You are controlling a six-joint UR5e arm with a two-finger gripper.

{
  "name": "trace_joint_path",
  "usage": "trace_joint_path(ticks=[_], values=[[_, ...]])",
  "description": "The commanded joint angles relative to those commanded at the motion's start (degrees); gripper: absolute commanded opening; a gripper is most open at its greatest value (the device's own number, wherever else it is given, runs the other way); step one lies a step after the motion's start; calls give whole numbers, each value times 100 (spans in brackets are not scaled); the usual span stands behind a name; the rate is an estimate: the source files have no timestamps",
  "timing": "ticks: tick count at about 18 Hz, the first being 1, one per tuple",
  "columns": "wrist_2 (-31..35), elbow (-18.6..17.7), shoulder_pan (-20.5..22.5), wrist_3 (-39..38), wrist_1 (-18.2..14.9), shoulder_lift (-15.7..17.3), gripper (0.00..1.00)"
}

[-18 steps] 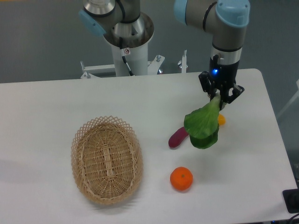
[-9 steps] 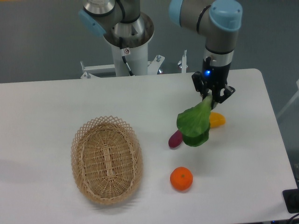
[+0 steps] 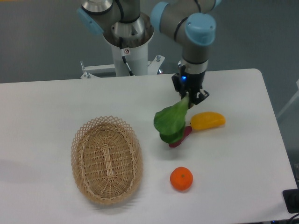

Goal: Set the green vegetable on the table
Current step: 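Carry the held green bok choy toward the basket and lower it, then set the bok choy on the table and open the gripper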

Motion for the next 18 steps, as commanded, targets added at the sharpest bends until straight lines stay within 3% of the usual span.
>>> trace_joint_path(ticks=[5, 14, 16, 17, 18], values=[[192, -150, -53, 281, 80, -220, 37], [316, -71, -115, 273, 203, -528, 39], [316, -1, -106, 264, 273, -528, 56], [316, 60, -106, 273, 265, -528, 72], [325, 61, -106, 247, 273, -528, 94]])
